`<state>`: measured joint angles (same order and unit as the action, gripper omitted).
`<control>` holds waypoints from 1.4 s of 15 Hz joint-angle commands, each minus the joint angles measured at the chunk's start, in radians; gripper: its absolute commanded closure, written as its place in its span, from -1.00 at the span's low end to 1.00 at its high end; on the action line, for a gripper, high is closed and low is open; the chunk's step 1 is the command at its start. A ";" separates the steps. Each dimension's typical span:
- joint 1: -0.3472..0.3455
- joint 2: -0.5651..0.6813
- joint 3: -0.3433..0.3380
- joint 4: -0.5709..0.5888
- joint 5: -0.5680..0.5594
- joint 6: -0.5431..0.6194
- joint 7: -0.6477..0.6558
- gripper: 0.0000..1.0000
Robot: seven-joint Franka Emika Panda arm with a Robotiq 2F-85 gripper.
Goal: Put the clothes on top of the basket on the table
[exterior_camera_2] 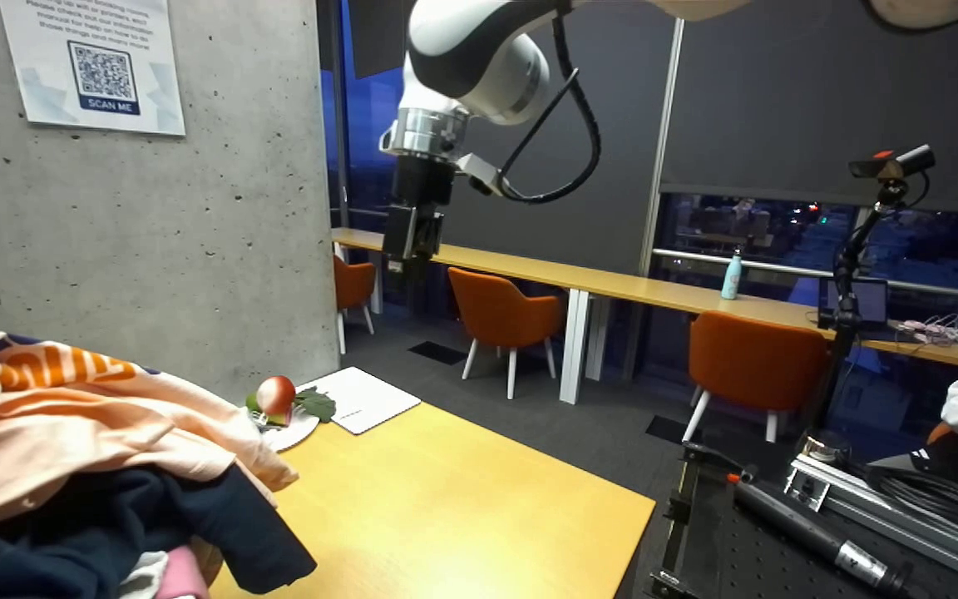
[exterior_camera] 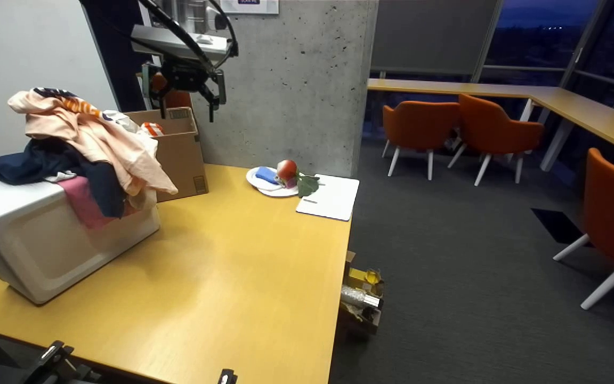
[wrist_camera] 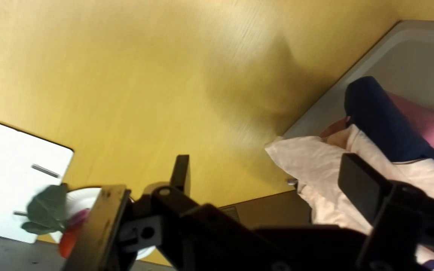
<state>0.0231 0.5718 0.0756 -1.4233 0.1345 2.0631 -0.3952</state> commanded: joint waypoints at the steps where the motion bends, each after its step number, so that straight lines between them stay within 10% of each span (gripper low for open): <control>1: 0.074 0.157 0.056 0.243 -0.052 -0.082 -0.045 -1.00; 16: 0.333 0.627 0.073 0.901 -0.201 -0.183 -0.058 -1.00; 17: 0.329 0.624 0.078 0.887 -0.201 -0.171 -0.065 -0.50; 21: 0.338 0.665 0.075 0.962 -0.195 -0.197 -0.078 0.02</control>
<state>0.3480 1.1800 0.1550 -0.5776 -0.0503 1.9155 -0.4444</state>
